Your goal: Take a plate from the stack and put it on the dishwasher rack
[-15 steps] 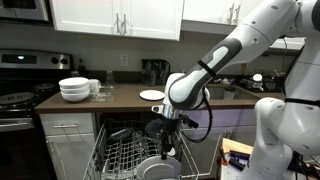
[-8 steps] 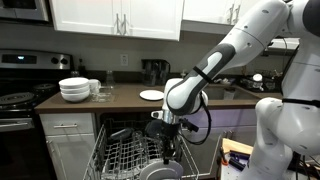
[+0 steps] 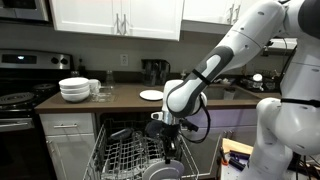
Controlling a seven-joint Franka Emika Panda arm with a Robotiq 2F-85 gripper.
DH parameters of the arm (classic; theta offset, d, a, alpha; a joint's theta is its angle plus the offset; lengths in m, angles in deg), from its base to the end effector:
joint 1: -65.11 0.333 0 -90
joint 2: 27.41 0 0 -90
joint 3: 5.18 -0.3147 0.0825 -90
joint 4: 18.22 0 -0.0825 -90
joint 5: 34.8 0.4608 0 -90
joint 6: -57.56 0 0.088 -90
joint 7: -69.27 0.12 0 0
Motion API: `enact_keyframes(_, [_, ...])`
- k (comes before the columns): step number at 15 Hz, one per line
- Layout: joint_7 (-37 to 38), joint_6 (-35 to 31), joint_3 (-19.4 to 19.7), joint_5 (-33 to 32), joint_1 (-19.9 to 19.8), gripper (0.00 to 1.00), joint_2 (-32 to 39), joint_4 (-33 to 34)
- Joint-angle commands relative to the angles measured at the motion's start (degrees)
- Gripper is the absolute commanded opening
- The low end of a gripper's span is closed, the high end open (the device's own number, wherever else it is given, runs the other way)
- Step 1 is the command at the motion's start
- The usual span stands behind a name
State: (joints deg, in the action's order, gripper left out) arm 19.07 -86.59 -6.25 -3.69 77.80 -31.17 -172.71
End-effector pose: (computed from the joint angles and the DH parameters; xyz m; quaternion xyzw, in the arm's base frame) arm 0.4203 0.1021 0.1614 -0.9356 -0.3177 0.0074 0.1538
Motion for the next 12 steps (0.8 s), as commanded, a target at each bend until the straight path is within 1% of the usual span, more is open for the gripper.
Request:
enact_keyframes(1, [1.8, 1.2, -1.4, -4.1, -2.0, 0.01, -1.5, 0.5])
enact_keyframes(3, [0.9, 1.0, -1.3, -4.7, -2.3, 0.01, -1.1, 0.6])
enact_keyframes(7, [-0.7, -0.1, -1.0, -3.4, -2.6, 0.01, -0.6, 0.7])
enact_keyframes(12, [-0.6, -2.6, -1.1, -2.7, -2.8, 0.01, 0.3, 0.8])
